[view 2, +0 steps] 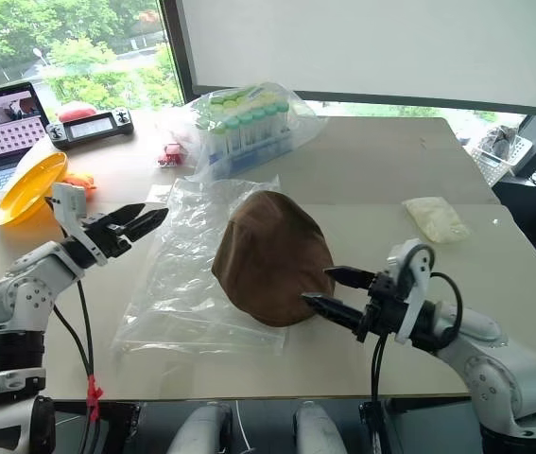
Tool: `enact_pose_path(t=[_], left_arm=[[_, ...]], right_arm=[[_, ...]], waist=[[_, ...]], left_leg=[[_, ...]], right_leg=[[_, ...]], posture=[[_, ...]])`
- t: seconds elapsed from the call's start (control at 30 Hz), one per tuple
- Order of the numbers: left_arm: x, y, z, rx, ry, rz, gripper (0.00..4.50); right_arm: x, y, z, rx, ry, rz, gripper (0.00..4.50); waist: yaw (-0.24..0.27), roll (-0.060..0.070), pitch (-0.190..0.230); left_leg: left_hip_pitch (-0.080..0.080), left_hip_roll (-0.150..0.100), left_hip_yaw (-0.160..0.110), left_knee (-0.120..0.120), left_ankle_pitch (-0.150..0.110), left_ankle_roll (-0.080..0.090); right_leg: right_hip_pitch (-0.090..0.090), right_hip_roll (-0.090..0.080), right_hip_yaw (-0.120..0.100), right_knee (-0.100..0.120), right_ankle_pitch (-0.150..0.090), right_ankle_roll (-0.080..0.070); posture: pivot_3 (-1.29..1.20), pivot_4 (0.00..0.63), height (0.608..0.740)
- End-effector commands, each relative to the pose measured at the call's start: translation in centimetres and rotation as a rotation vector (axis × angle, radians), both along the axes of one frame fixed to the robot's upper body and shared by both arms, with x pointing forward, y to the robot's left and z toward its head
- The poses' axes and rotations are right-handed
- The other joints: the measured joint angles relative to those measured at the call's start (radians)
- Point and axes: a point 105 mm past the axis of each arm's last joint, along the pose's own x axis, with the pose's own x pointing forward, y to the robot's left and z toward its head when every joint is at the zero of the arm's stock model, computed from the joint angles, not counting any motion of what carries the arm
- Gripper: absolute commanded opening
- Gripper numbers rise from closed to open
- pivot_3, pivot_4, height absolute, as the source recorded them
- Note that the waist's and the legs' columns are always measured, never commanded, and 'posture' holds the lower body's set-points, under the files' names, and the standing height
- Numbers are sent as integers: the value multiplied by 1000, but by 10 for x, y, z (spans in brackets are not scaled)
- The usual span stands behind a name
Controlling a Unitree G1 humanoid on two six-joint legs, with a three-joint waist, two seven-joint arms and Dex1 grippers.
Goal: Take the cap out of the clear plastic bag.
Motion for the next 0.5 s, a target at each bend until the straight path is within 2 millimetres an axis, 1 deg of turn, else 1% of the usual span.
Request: enact_pose_path(t=[0.03, 0.07, 0.1, 0.13, 0.17, 0.2, 0.27, 0.3, 0.33, 0.37, 0.5], left_arm=[[6, 21, 15, 32, -71, 121, 4500], [9, 28, 13, 50, -73, 171, 4500], [14, 42, 9, 69, -68, 271, 4500], [17, 51, 7, 82, -66, 336, 4500], [19, 58, 4, 105, -64, 388, 4500], [20, 62, 2, 122, -65, 420, 4500], [23, 75, -9, 193, -52, 519, 4500], [24, 78, -13, 194, -51, 554, 4500], [24, 80, -15, 192, -51, 577, 4500], [25, 81, -20, 196, -48, 595, 4500], [26, 80, -34, 199, -39, 627, 4500]], right_arm=[[17, -29, 21, 50, -87, -166, 4436], [26, -42, 22, 44, -105, -250, 4436], [43, -67, 17, 13, -97, -424, 4436], [53, -85, 12, -12, -88, -538, 4436], [59, -96, 7, -56, -95, -620, 4436], [62, -103, 5, -88, -105, -667, 4436], [69, -132, -13, -232, -119, -853, 4436], [69, -148, -22, -280, -114, -961, 4436], [68, -157, -29, -311, -114, -1030, 4436], [66, -164, -33, -306, -112, -1093, 4436], [62, -173, -36, -287, -132, -1206, 4436]], waist=[[0, 0, 0], [0, 0, 0], [-1, 0, 0], [-2, 0, 0], [-2, 0, 0], [-1, 0, 0], [0, 0, 0], [0, 0, 0], [3, 0, 0], [5, 0, 0], [9, 0, 0]], left_leg=[[0, 0, 0, 0, 0, 0], [0, 0, 0, -1, 0, 0], [0, 0, 0, -1, 0, 0], [0, 0, 0, -1, 0, 0], [1, 0, 1, 0, 0, 0], [1, 0, 1, 0, 0, 0], [0, 0, 1, -2, 0, 0], [0, 0, 1, -2, 0, 0], [-1, -1, 1, -3, 0, 0], [-1, -1, 1, -4, 0, 0], [-3, -1, 2, -4, 0, 0]], right_leg=[[0, 0, 0, 0, 0, 0], [0, 0, 0, 0, 0, -1], [0, 0, 0, 0, 1, -1], [0, 0, 0, 0, 1, -1], [0, 0, 1, 0, 1, -1], [0, 0, 1, 0, 1, 0], [-1, 0, 1, 0, 1, -1], [-2, 0, 1, 0, 2, -2], [-3, 0, 2, 0, 2, -3], [-4, -1, 2, 0, 2, -3], [-5, -1, 2, 0, 3, -3]], posture=[[0, 150, 740], [0, 150, 740], [0, 150, 740], [0, 150, 740], [0, 150, 740], [0, 150, 740], [0, 150, 740], [0, 150, 740], [0, 150, 740], [0, 150, 740], [0, 150, 740]])
